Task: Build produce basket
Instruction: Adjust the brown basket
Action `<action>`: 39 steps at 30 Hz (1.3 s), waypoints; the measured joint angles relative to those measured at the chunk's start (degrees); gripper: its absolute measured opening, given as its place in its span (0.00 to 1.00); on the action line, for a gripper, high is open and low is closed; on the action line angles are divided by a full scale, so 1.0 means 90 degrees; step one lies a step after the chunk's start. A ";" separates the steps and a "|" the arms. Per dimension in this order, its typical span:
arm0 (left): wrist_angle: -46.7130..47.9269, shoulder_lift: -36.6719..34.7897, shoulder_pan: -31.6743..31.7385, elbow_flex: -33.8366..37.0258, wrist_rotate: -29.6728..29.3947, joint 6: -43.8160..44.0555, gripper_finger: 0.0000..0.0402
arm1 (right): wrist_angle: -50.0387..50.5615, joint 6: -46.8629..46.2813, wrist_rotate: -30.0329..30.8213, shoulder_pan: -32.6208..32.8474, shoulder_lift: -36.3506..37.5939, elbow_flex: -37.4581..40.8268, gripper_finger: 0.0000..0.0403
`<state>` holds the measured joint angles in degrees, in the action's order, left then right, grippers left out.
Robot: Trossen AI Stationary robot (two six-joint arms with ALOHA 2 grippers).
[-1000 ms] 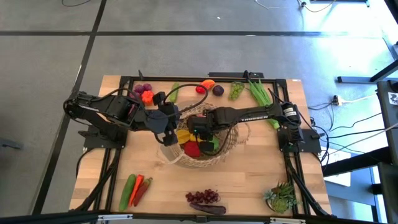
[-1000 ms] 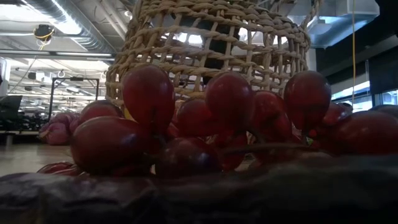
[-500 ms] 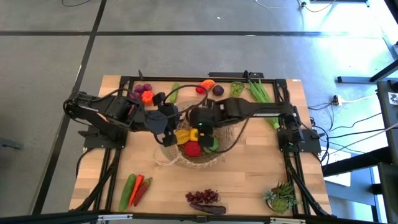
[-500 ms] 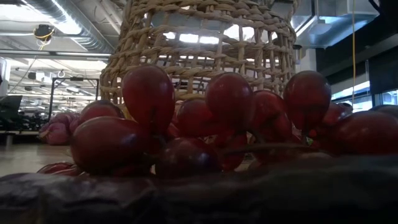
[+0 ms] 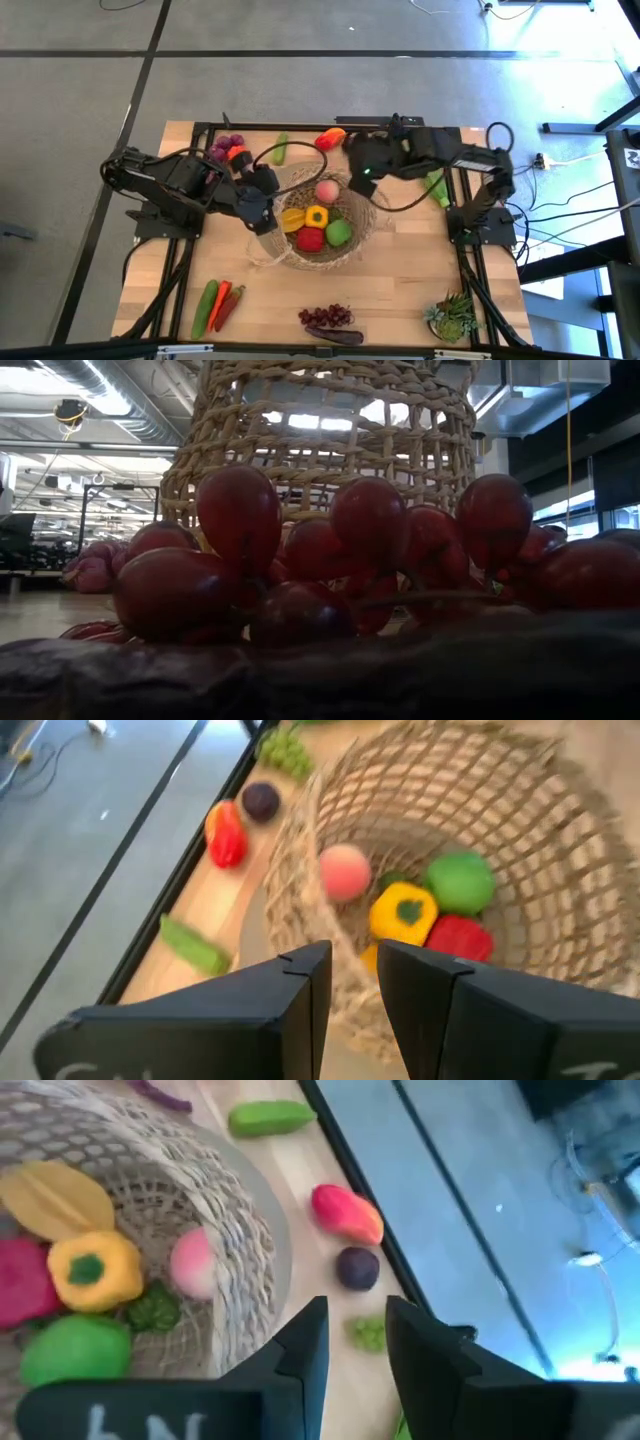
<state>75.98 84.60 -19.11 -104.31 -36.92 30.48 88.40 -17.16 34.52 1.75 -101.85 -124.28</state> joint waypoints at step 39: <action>0.1560 -0.0121 -0.0219 0.0816 0.1302 0.2892 0.19 | -0.3514 0.2021 -0.4677 -0.1239 0.1587 0.5109 0.25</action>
<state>90.02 83.50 -21.09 -96.97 -25.20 56.51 56.77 1.03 -7.57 -9.41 -87.57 -78.30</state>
